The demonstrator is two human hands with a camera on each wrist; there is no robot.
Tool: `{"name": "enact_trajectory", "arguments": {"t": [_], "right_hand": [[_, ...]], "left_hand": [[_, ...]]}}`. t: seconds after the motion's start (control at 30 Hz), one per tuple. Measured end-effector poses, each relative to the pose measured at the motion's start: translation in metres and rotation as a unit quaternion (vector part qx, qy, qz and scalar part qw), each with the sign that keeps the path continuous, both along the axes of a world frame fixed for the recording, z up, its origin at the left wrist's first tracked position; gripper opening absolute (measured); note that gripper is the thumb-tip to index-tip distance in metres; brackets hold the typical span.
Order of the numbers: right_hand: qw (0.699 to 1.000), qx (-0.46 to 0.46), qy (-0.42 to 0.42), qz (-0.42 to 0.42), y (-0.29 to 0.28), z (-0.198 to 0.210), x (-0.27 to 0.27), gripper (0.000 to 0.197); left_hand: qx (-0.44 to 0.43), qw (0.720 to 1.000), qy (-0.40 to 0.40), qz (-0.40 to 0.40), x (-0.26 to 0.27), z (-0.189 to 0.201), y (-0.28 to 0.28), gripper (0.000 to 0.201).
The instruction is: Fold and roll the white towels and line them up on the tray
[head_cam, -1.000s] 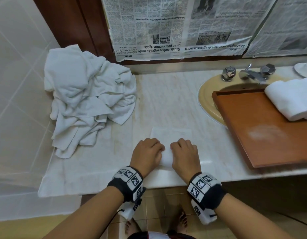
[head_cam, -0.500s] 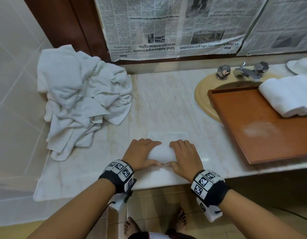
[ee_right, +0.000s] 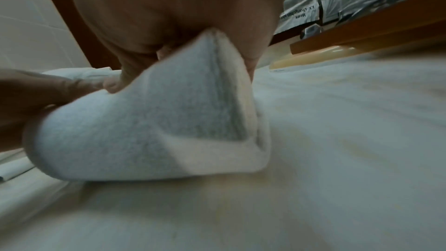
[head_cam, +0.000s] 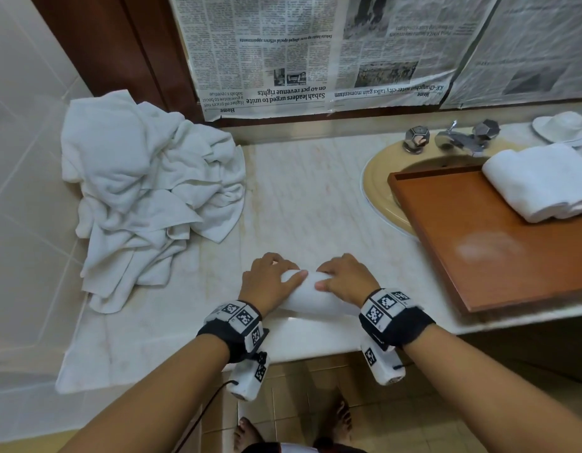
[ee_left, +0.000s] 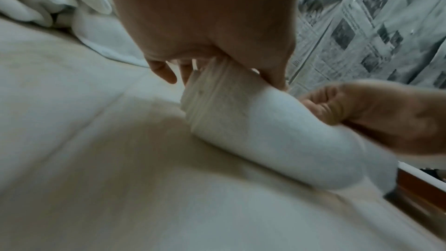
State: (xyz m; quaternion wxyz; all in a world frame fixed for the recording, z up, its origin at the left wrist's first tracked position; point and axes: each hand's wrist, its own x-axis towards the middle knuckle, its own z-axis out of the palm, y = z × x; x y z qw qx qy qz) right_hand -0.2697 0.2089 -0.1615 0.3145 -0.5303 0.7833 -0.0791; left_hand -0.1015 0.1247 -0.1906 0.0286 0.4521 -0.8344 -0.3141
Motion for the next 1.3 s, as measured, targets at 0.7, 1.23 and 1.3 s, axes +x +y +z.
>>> {"name": "enact_trajectory", "arguments": {"t": [0.7,1.23,1.3], "right_hand": [[0.989,0.113,0.061,0.067,-0.032,0.002,0.000,0.092],[0.973,0.117,0.163,-0.118,0.002,-0.002,0.067,0.074],[0.973,0.088,0.166,-0.134,0.006,-0.002,0.076,0.067]], "left_hand": [[0.078,0.995,-0.045,0.031,-0.043,0.006,-0.043,0.036],[0.101,0.992,0.072,-0.033,-0.019,-0.010,-0.036,0.039],[0.102,0.990,0.090,-0.037,-0.012,-0.010,-0.033,0.039]]}}
